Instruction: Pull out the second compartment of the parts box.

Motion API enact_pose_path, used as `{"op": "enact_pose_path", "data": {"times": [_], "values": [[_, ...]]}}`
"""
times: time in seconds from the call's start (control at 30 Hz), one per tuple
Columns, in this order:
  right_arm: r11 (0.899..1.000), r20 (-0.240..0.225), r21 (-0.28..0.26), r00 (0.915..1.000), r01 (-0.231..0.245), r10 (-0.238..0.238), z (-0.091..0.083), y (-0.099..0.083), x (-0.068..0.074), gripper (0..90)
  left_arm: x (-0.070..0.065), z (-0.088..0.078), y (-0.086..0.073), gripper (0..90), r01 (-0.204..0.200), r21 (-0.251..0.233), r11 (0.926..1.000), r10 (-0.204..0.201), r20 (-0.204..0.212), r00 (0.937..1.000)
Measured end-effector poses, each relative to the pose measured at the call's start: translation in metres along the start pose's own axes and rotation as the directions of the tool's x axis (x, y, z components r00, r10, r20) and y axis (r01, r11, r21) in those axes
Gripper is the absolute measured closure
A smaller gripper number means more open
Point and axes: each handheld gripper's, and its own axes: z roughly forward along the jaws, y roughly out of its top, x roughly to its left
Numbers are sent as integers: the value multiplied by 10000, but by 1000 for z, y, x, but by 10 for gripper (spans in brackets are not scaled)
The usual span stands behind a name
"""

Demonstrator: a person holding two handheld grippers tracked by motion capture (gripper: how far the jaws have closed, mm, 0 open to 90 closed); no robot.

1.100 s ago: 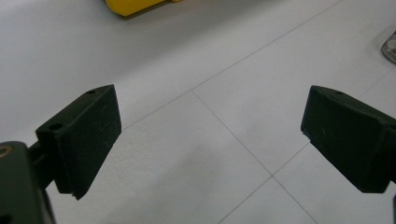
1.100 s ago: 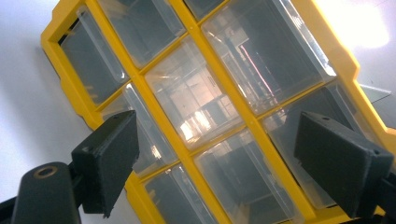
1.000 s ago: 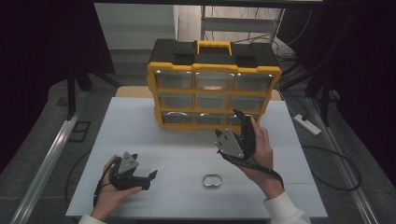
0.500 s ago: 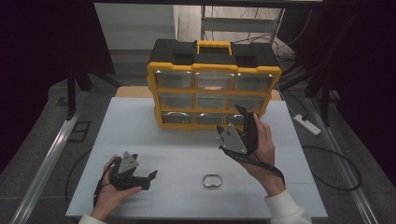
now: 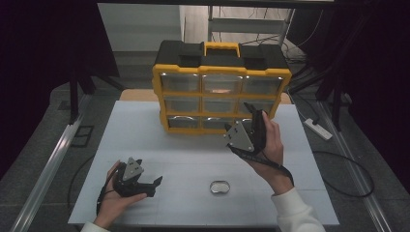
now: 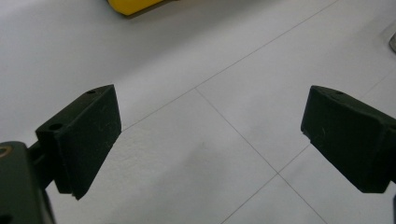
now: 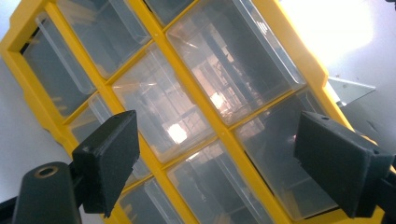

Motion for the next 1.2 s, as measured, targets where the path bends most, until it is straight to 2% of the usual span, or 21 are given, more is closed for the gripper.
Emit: {"op": "enact_pose_path", "data": {"times": [0.4, 0.57, 0.63, 1.2], "values": [[9998, 160, 189, 9998, -76, 73, 6, -1, -8, 146, 1, -1, 0, 56, 127, -59, 9999, -126, 61, 9999], [9997, 193, 263, 9998, -28, 23, 9, -3, -10, 147, 1, -1, 0, 56, 159, -76, 9998, -158, 94, 9998], [9994, 209, 328, 9997, 150, -157, 11, -2, -10, 147, 1, -1, 0, 57, 167, -74, 9998, -167, 86, 9998], [9983, 395, 521, 9988, 270, -291, 21, 2, -20, 152, 2, -2, 0, 56, 166, -77, 9998, -165, 56, 9998]]}}
